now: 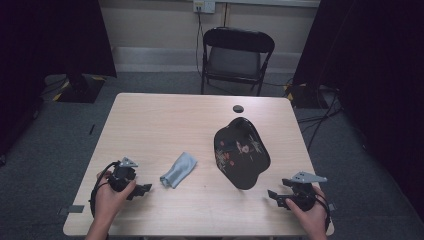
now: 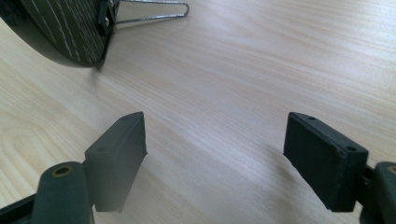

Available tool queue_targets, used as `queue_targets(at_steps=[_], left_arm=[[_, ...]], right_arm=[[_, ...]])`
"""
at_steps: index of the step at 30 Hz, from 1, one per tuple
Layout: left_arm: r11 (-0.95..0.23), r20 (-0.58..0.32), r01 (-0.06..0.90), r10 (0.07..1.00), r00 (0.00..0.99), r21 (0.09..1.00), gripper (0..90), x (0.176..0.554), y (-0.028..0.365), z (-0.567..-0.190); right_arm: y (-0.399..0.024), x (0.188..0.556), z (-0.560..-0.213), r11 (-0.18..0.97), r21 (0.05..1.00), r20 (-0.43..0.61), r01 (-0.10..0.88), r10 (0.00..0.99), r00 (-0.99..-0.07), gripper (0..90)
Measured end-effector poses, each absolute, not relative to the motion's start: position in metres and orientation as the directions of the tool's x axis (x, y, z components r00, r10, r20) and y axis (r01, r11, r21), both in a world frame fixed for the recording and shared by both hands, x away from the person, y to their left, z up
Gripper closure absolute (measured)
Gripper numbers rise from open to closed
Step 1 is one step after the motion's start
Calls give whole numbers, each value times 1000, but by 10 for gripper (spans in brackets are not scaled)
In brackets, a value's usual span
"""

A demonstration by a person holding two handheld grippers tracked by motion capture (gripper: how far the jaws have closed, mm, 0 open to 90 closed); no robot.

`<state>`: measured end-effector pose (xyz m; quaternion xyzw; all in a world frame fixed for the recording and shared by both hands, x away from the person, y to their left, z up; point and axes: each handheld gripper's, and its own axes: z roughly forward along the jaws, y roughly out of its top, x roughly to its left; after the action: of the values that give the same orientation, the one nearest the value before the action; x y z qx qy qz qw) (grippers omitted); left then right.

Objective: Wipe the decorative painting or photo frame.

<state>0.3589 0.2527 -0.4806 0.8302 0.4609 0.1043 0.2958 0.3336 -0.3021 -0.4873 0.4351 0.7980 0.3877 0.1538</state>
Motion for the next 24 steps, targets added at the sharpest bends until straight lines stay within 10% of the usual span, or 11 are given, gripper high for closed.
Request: queue_targets(at_steps=[24], left_arm=[[-466,-12,633,799,601,618,118,354,247,-488]], right_arm=[[-302,335,-496,374,733,40,568,810,-585,170]])
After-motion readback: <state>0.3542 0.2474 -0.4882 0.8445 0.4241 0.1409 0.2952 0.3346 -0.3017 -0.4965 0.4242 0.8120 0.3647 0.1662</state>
